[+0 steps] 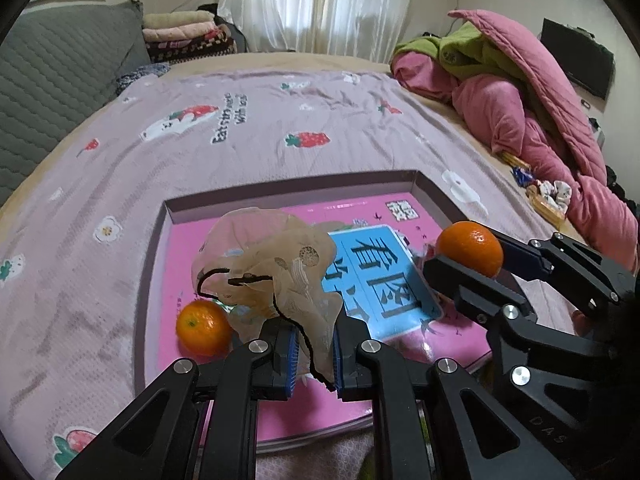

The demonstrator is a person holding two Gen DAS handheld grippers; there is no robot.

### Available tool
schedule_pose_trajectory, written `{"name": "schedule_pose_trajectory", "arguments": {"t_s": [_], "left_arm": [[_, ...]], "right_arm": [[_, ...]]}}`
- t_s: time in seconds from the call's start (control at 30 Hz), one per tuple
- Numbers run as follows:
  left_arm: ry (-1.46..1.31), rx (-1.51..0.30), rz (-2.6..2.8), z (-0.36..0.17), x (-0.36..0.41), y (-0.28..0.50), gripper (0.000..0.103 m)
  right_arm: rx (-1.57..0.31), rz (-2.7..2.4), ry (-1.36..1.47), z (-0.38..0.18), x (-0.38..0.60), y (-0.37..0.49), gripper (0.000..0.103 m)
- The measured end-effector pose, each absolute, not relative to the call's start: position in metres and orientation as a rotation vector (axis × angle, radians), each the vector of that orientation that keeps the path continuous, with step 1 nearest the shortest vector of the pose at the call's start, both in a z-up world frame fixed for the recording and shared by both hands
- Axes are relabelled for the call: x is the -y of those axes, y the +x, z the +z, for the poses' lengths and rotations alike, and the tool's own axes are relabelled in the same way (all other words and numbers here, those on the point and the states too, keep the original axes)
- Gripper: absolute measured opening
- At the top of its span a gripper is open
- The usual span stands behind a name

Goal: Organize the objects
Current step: 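Lower the mesh bag and orange onto the book and open both tools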

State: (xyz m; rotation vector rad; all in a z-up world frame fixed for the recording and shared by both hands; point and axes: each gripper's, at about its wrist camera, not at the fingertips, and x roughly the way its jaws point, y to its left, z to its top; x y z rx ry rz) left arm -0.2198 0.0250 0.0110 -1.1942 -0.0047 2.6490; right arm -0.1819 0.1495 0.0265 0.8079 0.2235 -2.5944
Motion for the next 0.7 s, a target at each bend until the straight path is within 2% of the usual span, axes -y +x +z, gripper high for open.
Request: {"name": "schedule_pose_trajectory", "arguments": {"t_s": [0.7], "left_arm": [[-1.300, 0.006, 2.578, -0.010, -0.033, -0.221, 0.014]], "right_arm": [[-0.225, -2.531, 0.973, -0.004, -0.147, -0.192, 0.033]]}}
